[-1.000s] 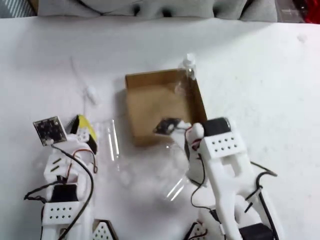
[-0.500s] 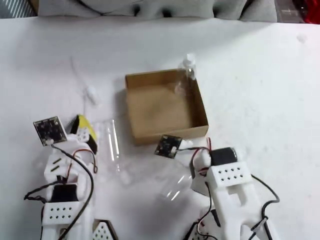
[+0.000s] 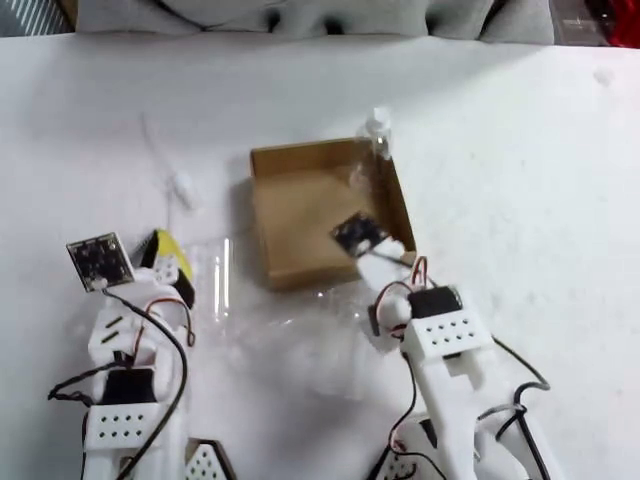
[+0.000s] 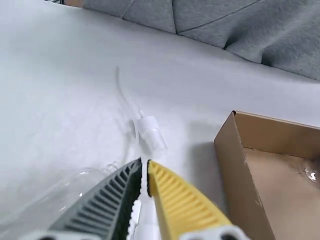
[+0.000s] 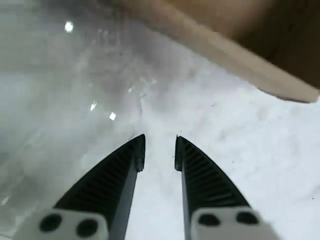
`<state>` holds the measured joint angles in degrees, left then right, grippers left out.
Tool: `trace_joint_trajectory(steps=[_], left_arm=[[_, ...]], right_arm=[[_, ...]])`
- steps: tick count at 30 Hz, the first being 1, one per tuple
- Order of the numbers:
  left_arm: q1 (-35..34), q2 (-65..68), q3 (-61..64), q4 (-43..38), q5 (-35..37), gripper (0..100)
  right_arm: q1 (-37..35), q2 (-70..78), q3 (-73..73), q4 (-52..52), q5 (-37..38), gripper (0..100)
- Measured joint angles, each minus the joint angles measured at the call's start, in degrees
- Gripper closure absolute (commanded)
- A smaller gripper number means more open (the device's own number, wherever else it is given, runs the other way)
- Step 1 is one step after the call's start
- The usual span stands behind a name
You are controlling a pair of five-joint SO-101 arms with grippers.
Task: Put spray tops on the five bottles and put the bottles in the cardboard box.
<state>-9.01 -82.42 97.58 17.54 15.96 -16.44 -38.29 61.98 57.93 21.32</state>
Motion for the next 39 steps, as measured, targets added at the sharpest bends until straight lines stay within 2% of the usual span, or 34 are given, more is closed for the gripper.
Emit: trace_joint_trajectory(steps=[3, 8, 13, 17, 22, 30, 35, 39], left_arm=[[0.0, 0.0, 0.0, 0.0, 0.0, 98], [0.0, 0.0, 0.0, 0.0, 0.0, 98], [0.0, 0.0, 0.0, 0.0, 0.0, 98], [0.0, 0.0, 0.0, 0.0, 0.0, 98], [0.0, 0.0, 0.0, 0.0, 0.0, 98], [-1.14, 0.0, 0.0, 0.0, -0.09, 98], [-1.14, 0.0, 0.0, 0.0, -0.09, 98], [-1.14, 0.0, 0.0, 0.0, -0.09, 98]], right_arm=[[-0.35, 0.18, -2.55, 1.41, -7.65, 91.0], [-4.84, 0.18, -5.45, 8.53, -15.74, 82.9], [-8.0, 0.18, -8.44, 13.98, -23.38, 82.7], [-11.43, 0.18, -9.23, 14.95, -25.76, 82.8], [-16.88, 0.18, -9.23, 14.95, -33.93, 82.7], [-13.27, 0.26, -8.26, 14.86, -34.9, 82.6], [-14.51, 0.26, -6.77, 13.1, -35.16, 82.5], [-17.32, 0.18, -3.52, 7.74, -36.92, 82.5]])
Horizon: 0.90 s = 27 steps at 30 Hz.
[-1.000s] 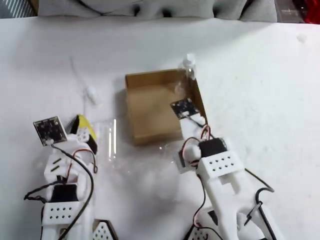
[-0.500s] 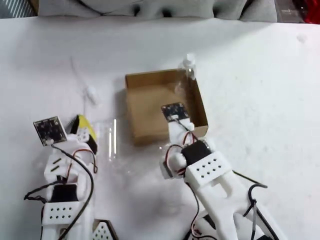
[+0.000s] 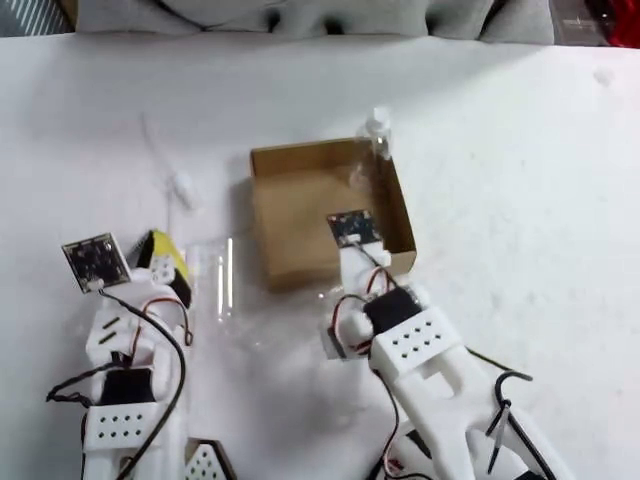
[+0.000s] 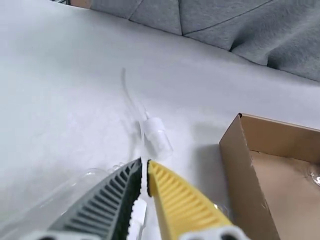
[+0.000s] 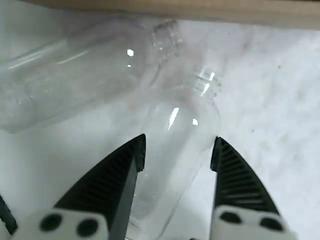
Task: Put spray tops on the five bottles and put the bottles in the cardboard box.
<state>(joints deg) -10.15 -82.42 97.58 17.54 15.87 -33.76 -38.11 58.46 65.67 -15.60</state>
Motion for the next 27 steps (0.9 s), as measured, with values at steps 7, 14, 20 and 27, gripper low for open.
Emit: trace_joint_trajectory(steps=[7, 14, 20, 27], left_arm=[[0.0, 0.0, 0.0, 0.0, 0.0, 98], [0.0, 0.0, 0.0, 0.0, 0.0, 98], [0.0, 0.0, 0.0, 0.0, 0.0, 98], [0.0, 0.0, 0.0, 0.0, 0.0, 98]], right_arm=[[-2.2, -0.62, 3.69, -5.45, -3.25, 82.5], [-2.2, 1.67, 3.96, -5.71, 0.53, 82.5], [-2.11, 9.41, 1.05, -5.54, 2.11, 82.5], [-1.93, 13.36, 0.18, -5.45, 2.11, 90.1]])
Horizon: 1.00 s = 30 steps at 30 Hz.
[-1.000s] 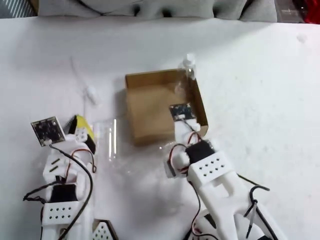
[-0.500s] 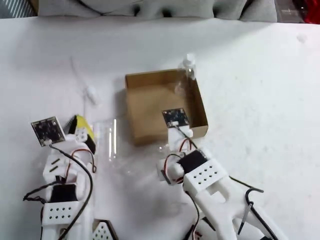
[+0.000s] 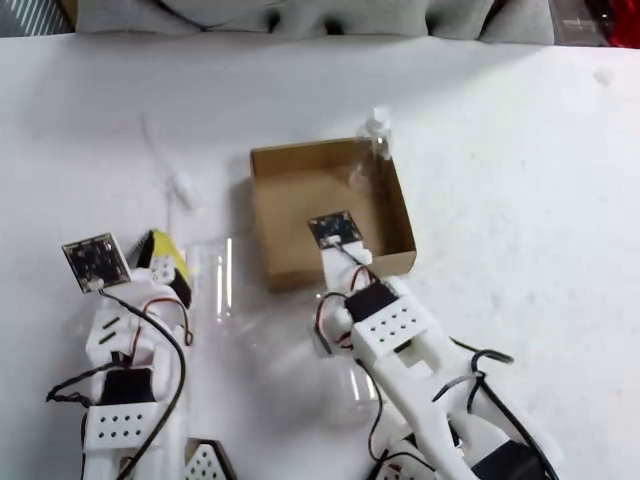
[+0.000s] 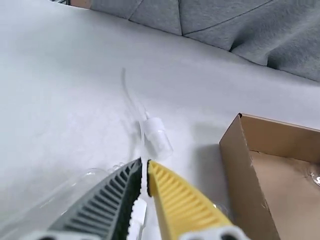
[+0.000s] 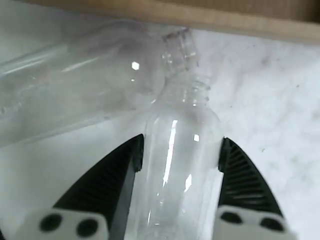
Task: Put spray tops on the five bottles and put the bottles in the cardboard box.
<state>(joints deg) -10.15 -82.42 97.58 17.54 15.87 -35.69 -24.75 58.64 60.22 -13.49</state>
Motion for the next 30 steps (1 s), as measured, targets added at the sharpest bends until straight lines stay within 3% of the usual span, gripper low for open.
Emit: trace_joint_trajectory(steps=[2, 7, 13, 21, 30], left_arm=[[0.0, 0.0, 0.0, 0.0, 0.0, 98], [0.0, 0.0, 0.0, 0.0, 0.0, 98], [0.0, 0.0, 0.0, 0.0, 0.0, 98], [0.0, 0.0, 0.0, 0.0, 0.0, 98], [0.0, 0.0, 0.0, 0.0, 0.0, 98]], right_arm=[[0.0, 0.18, 0.0, 0.0, 0.18, 98.5], [0.62, 0.18, -0.09, 0.09, 4.84, 98.3], [6.15, 0.88, -4.22, 5.45, 12.75, 98.4], [19.96, 2.11, -18.11, 21.27, 22.24, 98.4], [39.47, 2.11, -31.21, 22.59, 26.64, 98.4]])
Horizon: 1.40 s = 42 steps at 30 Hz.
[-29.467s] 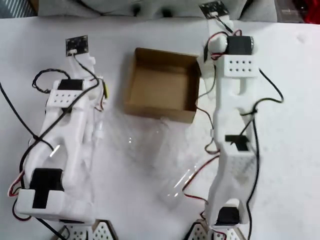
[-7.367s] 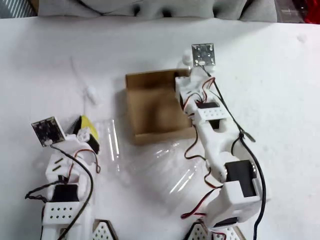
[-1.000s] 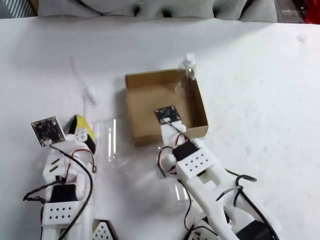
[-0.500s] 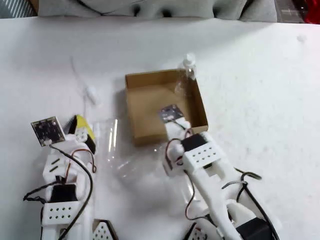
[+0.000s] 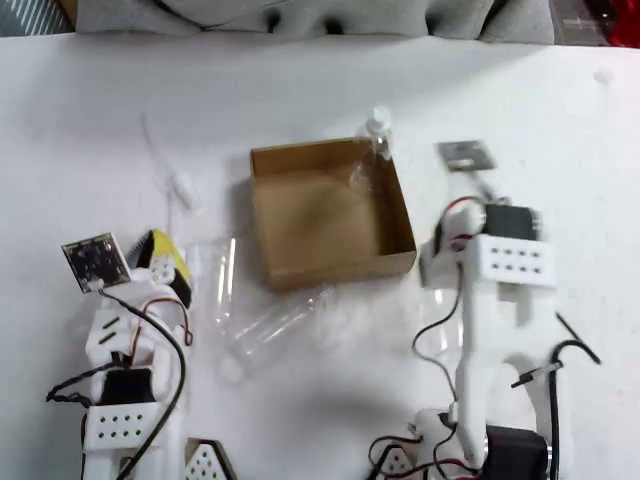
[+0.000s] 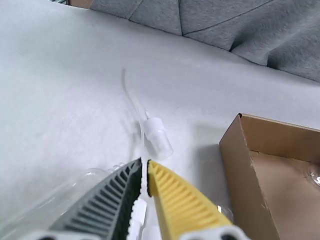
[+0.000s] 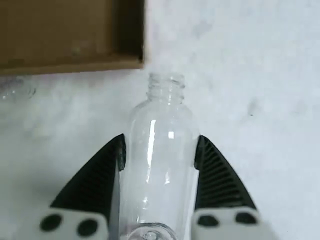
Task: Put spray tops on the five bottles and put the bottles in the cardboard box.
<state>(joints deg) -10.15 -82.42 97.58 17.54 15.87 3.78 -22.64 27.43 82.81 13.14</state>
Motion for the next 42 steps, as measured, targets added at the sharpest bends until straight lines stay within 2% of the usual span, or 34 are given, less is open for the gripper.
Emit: trace_joint_trajectory(steps=[8, 16, 21, 26, 30, 35, 42], left_arm=[[0.0, 0.0, 0.0, 0.0, 0.0, 98], [0.0, 0.0, 0.0, 0.0, 0.0, 98], [0.0, 0.0, 0.0, 0.0, 0.0, 98], [0.0, 0.0, 0.0, 0.0, 0.0, 98], [0.0, 0.0, 0.0, 0.0, 0.0, 98], [-0.09, 0.0, 0.0, 0.0, 0.0, 98], [-0.09, 0.0, 0.0, 0.0, 0.0, 98]], right_arm=[[12.84, 0.0, -0.26, -5.8, 1.93, 98.4], [23.74, 0.09, 10.9, -21.27, 20.4, 98.4], [25.32, 0.09, 21.71, -36.57, 27.25, 98.4], [26.02, 0.09, 28.13, -46.77, 27.96, 94.8], [26.11, 0.09, 28.31, -47.03, 27.87, 85.5], [26.11, 0.09, 28.66, -46.33, 24.44, 84.8], [26.11, 0.09, 26.73, -42.73, 17.32, 77.2]])
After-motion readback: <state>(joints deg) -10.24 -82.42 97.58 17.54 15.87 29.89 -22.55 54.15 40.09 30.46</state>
